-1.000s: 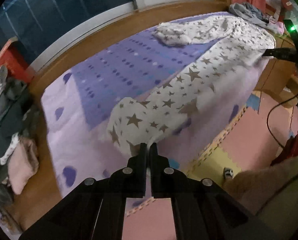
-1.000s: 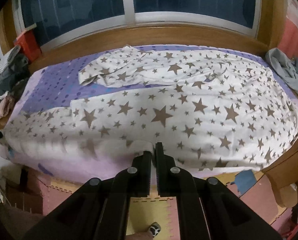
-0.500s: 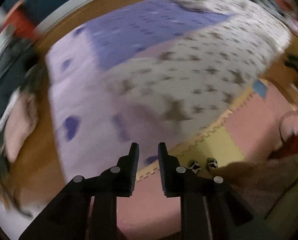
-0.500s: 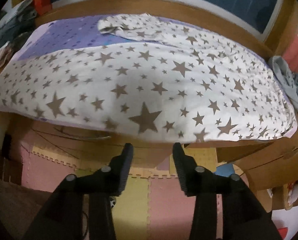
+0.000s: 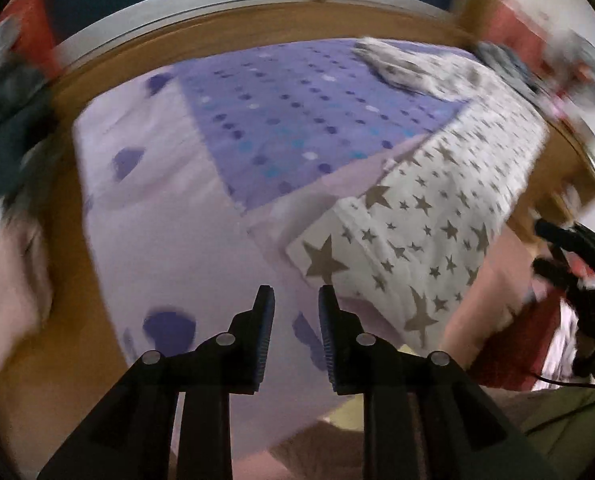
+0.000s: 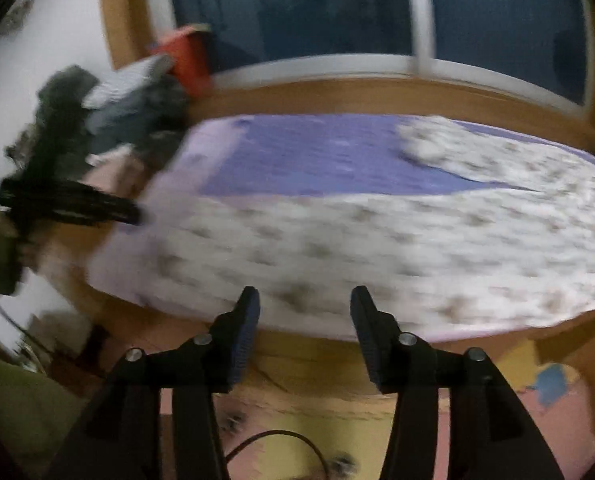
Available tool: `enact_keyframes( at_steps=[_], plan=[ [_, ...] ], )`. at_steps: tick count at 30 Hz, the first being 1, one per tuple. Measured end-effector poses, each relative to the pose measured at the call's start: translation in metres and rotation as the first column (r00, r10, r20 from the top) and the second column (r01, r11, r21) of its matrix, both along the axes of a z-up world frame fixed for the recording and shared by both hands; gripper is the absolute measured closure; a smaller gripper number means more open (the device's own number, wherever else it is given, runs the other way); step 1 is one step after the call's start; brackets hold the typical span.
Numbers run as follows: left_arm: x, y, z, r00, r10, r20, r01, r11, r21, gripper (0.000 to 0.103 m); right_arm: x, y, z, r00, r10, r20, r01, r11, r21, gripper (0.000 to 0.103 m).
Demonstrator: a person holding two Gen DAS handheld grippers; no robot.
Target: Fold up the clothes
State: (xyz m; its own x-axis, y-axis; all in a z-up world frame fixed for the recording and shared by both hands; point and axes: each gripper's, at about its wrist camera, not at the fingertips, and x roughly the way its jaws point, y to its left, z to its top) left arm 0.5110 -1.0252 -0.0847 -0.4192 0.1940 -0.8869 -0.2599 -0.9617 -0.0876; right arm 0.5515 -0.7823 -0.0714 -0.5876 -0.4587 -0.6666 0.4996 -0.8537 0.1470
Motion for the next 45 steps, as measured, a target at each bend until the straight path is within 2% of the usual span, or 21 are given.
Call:
enact_keyframes(
  at_steps=[3,6,8,10,15,19,23,25,29,31,32,33,34,37,40,42,44,45],
  plan=[
    [-0.010,-0.005,-0.005,0.984,-0.179,-0.004,0.179,0.984,0.019,0.080,0.017,-0.054,-0.009,0.999,-0.049,-0.004,0.049,0.999,-0.002,0.046],
    [-0.020,-0.007,-0.010,0.936,-0.353,-0.008,0.353,0.935,0.029,0.080,0.032,-0.105,-0.020,0.994,-0.107,-0.009,0.107,0.994,0.022,0.046],
    [-0.025,-0.006,-0.014,0.912,-0.411,-0.001,0.411,0.912,0.022,0.080,0.032,-0.126,-0.027,0.988,-0.149,-0.028,0.151,0.985,0.088,0.046],
    [-0.032,-0.007,-0.017,0.890,-0.455,0.000,0.454,0.889,0.051,0.080,0.030,-0.145,-0.034,0.981,-0.187,-0.046,0.191,0.970,0.151,0.046],
    [-0.042,-0.008,-0.022,0.862,-0.507,-0.021,0.506,0.857,0.100,0.080,0.025,-0.161,-0.048,0.972,-0.234,-0.036,0.236,0.945,0.229,0.046],
    [-0.047,-0.004,-0.029,0.851,-0.525,-0.020,0.522,0.840,0.149,0.080,0.023,-0.156,-0.055,0.957,-0.290,-0.010,0.286,0.937,0.201,0.046],
    [-0.050,0.001,-0.035,0.844,-0.536,-0.021,0.533,0.832,0.153,0.078,0.020,-0.145,-0.058,0.937,-0.347,0.048,0.339,0.933,0.119,0.046],
    [-0.051,0.003,-0.035,0.842,-0.539,-0.028,0.536,0.830,0.154,0.077,0.019,-0.144,-0.058,0.930,-0.364,0.050,0.357,0.927,0.113,0.053],
    [-0.051,0.006,-0.036,0.839,-0.543,-0.040,0.540,0.821,0.184,0.075,0.017,-0.143,-0.057,0.915,-0.399,0.053,0.393,0.914,0.103,0.059],
    [-0.048,0.002,-0.028,0.841,-0.538,-0.057,0.537,0.817,0.210,0.084,0.016,-0.142,-0.055,0.908,-0.417,0.046,0.410,0.905,0.112,0.072],
    [-0.046,-0.001,-0.022,0.845,-0.530,-0.068,0.531,0.818,0.222,0.098,0.015,-0.141,-0.054,0.904,-0.426,0.042,0.418,0.900,0.120,0.077],
    [-0.044,-0.005,-0.016,0.849,-0.523,-0.079,0.526,0.818,0.234,0.100,0.015,-0.140,-0.051,0.901,-0.431,0.040,0.424,0.897,0.123,0.089],
    [-0.041,-0.008,-0.011,0.852,-0.515,-0.090,0.520,0.818,0.246,0.100,0.016,-0.138,-0.044,0.900,-0.433,0.037,0.427,0.897,0.115,0.092],
    [-0.035,-0.018,0.007,0.863,-0.490,-0.122,0.504,0.817,0.282,0.100,0.019,-0.135,-0.023,0.901,-0.433,0.021,0.429,0.899,0.089,0.092],
    [-0.028,-0.029,0.024,0.873,-0.464,-0.151,0.488,0.815,0.312,0.101,0.026,-0.139,0.000,0.922,-0.388,-0.007,0.387,0.920,0.066,0.092],
    [-0.025,-0.037,0.027,0.880,-0.452,-0.148,0.476,0.832,0.286,0.100,0.027,-0.143,0.003,0.934,-0.358,-0.003,0.357,0.931,0.071,0.091],
    [-0.023,-0.040,0.015,0.891,-0.439,-0.119,0.455,0.859,0.237,0.100,0.023,-0.148,-0.009,0.943,-0.333,0.026,0.328,0.938,0.111,0.090],
    [-0.022,-0.042,0.008,0.896,-0.431,-0.105,0.444,0.871,0.212,0.100,0.021,-0.152,-0.020,0.946,-0.320,0.052,0.310,0.940,0.139,0.086]
  ],
)
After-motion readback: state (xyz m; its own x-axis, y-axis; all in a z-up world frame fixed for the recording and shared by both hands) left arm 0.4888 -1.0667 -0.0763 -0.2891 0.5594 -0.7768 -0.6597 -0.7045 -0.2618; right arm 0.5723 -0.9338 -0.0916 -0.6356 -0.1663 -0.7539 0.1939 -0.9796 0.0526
